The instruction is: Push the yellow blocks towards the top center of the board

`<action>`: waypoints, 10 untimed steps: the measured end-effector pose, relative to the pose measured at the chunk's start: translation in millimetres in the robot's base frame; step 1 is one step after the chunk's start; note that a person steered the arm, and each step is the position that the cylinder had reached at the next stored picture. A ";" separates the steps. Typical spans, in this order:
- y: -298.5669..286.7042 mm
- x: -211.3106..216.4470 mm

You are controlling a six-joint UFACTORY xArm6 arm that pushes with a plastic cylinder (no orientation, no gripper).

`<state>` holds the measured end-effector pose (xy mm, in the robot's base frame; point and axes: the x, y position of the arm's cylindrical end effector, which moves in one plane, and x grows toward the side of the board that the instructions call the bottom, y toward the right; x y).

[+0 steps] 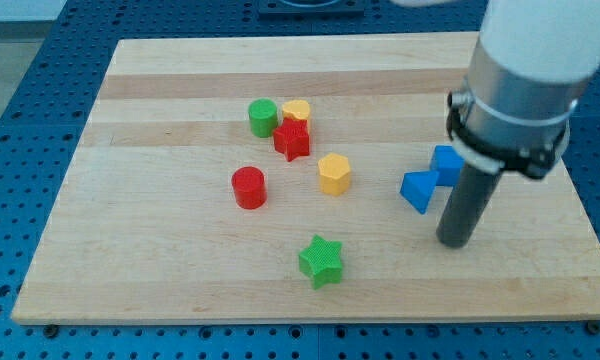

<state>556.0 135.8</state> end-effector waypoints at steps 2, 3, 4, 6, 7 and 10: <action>-43.1 -39.2; -4.7 -63.6; 5.6 -81.8; -91.7 -43.6; -128.6 -59.1; -154.0 -86.0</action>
<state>470.0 -18.2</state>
